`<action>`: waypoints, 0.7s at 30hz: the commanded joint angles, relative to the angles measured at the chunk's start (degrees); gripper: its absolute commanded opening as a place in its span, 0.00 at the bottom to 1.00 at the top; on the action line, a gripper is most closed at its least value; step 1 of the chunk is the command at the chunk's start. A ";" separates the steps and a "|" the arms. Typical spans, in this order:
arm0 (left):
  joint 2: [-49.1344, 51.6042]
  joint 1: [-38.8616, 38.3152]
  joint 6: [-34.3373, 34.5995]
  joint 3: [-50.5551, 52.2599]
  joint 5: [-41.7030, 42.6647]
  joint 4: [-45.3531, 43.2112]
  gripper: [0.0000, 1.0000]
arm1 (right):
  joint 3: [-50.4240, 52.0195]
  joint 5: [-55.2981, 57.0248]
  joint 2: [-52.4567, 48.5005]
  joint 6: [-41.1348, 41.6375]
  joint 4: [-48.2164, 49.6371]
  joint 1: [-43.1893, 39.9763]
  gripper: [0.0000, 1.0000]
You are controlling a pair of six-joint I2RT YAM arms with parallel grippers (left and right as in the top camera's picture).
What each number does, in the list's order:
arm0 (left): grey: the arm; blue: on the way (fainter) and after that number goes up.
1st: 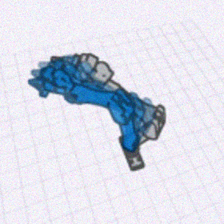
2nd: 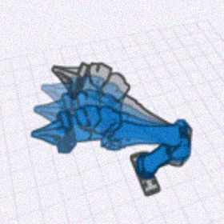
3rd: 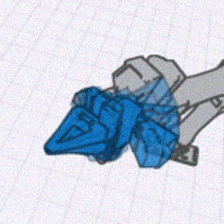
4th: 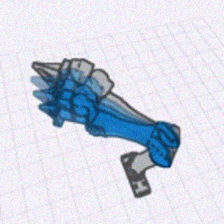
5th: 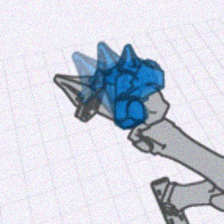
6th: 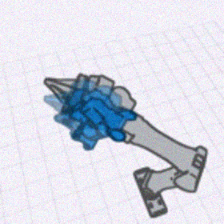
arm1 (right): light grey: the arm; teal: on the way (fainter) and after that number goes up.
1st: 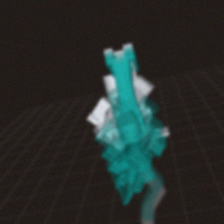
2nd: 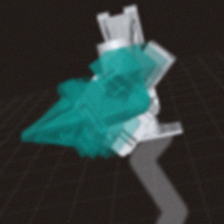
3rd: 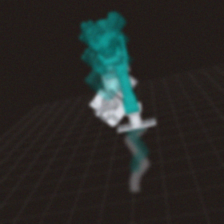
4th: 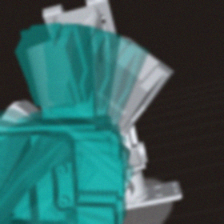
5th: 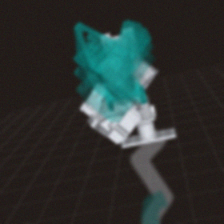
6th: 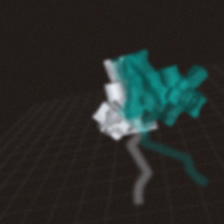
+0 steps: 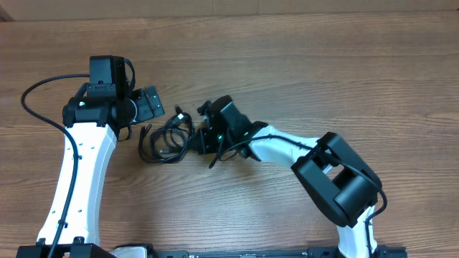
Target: Untangle cables
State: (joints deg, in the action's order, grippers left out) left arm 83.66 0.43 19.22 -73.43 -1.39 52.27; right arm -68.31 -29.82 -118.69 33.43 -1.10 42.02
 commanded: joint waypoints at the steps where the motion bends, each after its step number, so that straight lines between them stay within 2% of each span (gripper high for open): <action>1: 0.24 0.31 -10.32 0.11 12.44 -0.81 1.00 | -0.44 -4.42 1.88 -0.22 -0.31 -3.76 0.04; 3: 0.24 0.31 -16.79 0.11 21.05 -1.20 1.00 | -0.44 -4.74 3.43 -0.31 -1.49 -5.16 0.04; 4: 0.24 0.31 -23.63 0.11 30.29 -1.25 1.00 | -0.44 -5.07 5.09 -0.44 -2.62 -6.51 0.04; 6: 0.24 0.28 -30.67 0.11 40.00 -1.03 0.99 | -0.44 -5.05 7.10 -0.46 -4.22 -7.96 0.04; 9: 0.24 0.28 -36.46 0.11 49.13 -0.87 1.00 | -0.44 -5.62 10.78 -0.46 -6.69 -10.40 0.04; 12: 0.24 0.26 -38.21 0.11 52.24 -0.85 1.00 | -0.44 -8.59 13.70 -0.44 -7.69 -12.44 0.04; 16: 0.24 -0.31 -39.32 0.09 52.28 -0.39 1.00 | -0.44 -11.21 17.42 -0.44 -9.99 -14.84 0.04; 21: 0.22 -2.91 -44.09 0.11 52.24 0.79 1.00 | -0.44 -11.45 21.84 -0.79 -13.73 -16.35 0.04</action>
State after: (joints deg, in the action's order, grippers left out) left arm 83.66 -0.43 -19.16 -73.43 48.01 52.64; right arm -68.25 -38.96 -100.64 33.36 -14.37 26.11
